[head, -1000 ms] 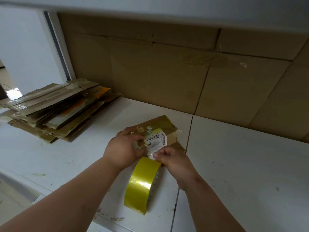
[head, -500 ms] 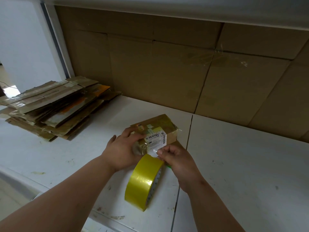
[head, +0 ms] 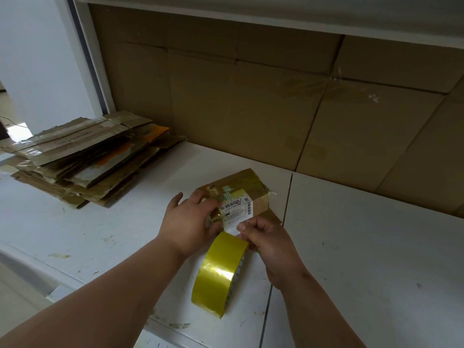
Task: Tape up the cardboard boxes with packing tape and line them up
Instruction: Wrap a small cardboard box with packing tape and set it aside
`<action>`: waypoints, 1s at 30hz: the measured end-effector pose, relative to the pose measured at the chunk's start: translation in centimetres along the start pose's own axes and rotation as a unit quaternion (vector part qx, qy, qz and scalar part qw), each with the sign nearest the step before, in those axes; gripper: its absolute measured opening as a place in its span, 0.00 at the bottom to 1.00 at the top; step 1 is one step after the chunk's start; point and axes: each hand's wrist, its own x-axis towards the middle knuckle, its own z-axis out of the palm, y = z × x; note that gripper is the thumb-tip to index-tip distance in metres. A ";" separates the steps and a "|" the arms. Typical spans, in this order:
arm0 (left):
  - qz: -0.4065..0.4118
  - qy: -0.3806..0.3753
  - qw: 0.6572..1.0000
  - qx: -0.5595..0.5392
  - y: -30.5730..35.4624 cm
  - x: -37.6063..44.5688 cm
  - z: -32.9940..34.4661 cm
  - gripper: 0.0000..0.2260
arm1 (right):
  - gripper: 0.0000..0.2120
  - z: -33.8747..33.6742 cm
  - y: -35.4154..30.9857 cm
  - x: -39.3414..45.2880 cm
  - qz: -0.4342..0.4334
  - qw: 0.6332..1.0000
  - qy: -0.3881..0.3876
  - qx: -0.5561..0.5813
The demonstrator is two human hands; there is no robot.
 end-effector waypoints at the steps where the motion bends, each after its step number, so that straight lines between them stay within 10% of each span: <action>1: 0.003 0.004 1.000 0.011 0.1 0.1 0.0 0.24 | 0.06 0.0 0.0 0.0 0.000 1.000 0.001 0.001; 30: 0.041 -0.074 0.995 0.050 -1.9 1.5 -0.8 0.29 | 0.08 0.5 -0.3 0.4 -0.004 1.000 -0.010 0.021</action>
